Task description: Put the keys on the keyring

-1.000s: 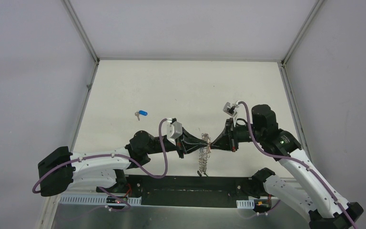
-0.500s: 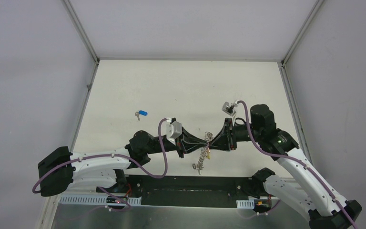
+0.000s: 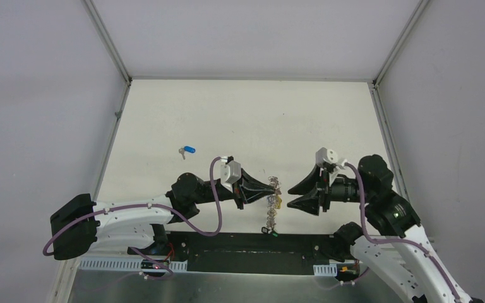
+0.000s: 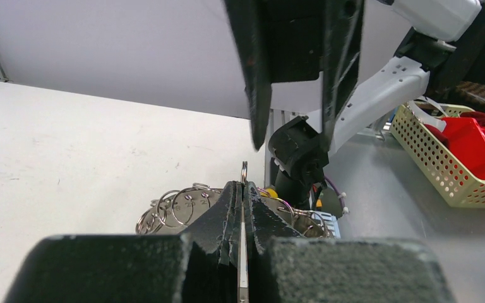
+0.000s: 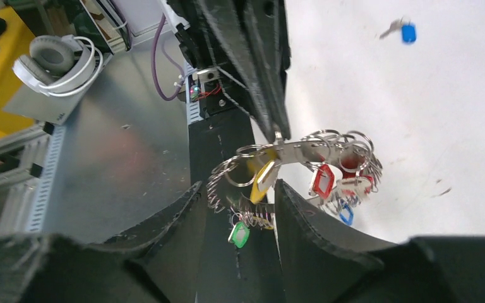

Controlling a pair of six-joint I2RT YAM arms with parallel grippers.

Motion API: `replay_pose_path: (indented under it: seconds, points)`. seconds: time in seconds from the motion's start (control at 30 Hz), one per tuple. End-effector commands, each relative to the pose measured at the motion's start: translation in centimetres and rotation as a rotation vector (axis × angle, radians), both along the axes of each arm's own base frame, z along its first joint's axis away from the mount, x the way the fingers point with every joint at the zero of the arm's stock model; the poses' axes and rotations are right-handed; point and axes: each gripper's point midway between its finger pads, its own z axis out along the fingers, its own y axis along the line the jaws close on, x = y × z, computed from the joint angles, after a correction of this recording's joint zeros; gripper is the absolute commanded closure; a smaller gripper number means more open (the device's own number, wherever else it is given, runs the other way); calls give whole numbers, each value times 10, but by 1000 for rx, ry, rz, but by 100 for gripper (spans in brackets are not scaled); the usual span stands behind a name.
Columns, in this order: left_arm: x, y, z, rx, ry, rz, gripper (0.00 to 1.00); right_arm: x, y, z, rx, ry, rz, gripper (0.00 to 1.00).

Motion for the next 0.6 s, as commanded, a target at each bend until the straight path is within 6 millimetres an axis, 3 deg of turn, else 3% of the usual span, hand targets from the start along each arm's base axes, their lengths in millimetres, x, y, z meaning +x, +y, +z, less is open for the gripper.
replay_pose_path:
  seconds: [0.0, 0.27, 0.37, 0.57]
  points:
    - [-7, 10, 45, -138, -65, -8, 100, -5, -4, 18, 67, -220, 38, 54]
    - [-8, 9, 46, -137, -68, -14, 100, -1, 7, 31, 137, -254, 83, 55]
    - [-8, 9, 46, -137, -67, -17, 100, -1, 11, 34, 159, -194, 92, 66]
    - [-9, 8, 46, -138, -68, -22, 100, 7, 16, 31, 165, -167, 78, 69]
